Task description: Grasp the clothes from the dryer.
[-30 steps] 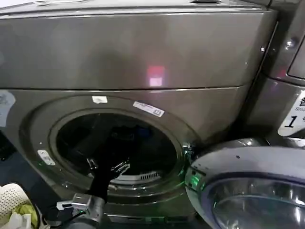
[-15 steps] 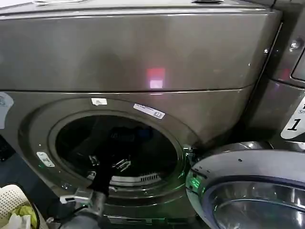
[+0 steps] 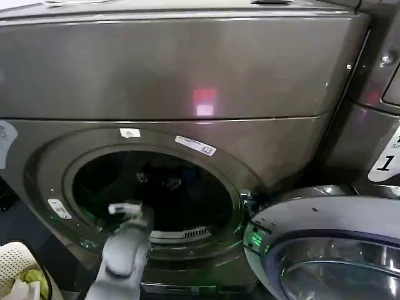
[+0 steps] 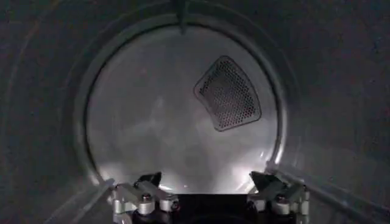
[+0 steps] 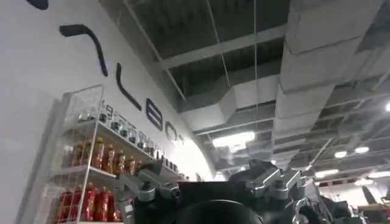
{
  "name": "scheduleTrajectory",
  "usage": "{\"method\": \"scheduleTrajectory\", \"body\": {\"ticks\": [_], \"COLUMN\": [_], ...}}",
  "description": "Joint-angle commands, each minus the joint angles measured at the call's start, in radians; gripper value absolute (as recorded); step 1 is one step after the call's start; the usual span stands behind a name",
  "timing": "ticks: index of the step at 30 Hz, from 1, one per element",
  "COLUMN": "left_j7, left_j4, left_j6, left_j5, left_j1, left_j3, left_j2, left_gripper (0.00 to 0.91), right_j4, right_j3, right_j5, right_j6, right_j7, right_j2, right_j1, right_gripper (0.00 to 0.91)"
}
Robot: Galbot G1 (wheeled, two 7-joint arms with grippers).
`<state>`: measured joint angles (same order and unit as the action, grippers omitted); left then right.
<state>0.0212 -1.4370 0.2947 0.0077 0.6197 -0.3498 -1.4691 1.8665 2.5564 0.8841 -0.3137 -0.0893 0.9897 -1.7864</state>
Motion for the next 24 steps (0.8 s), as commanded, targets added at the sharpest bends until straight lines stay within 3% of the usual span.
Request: {"method": "scheduleTrajectory", "body": {"ticks": [1,4,13,16,24], "left_j7": [0.038,0.076,0.457,0.594,0.737], "left_j4": [0.378,0.473,0.803,0.859,1.011], "left_j6": [-0.054,-0.081,-0.209,-0.232,-0.256], "left_j5": [0.037,0.065,0.099,0.115,0.443], "left_j1": [-0.266,-0.327,-0.547,-0.598,-0.702], "left_j3": [0.028,0.057,0.25,0.384,0.573], "left_j2": [-0.002,0.002,0.026,0.043,0.028], "left_gripper": [0.907,0.907,0.907,0.907,0.907], "right_j4": [-0.005,-0.014,-0.021,-0.025,-0.035], "right_j3": [-0.003,-0.005,-0.03,-0.028,-0.021], "right_j5": [-0.001,-0.001,-0.007,-0.006,-0.005], "right_j6": [0.0,0.0,0.0,0.001,0.004], "right_j7": [0.0,0.001,0.003,0.004,0.006], "right_j2": [-0.004,-0.011,-0.017,-0.016,-0.014], "right_j1": [0.004,0.007,0.027,0.026,0.021], "right_gripper": [0.907,0.907,0.907,0.907,0.907]}}
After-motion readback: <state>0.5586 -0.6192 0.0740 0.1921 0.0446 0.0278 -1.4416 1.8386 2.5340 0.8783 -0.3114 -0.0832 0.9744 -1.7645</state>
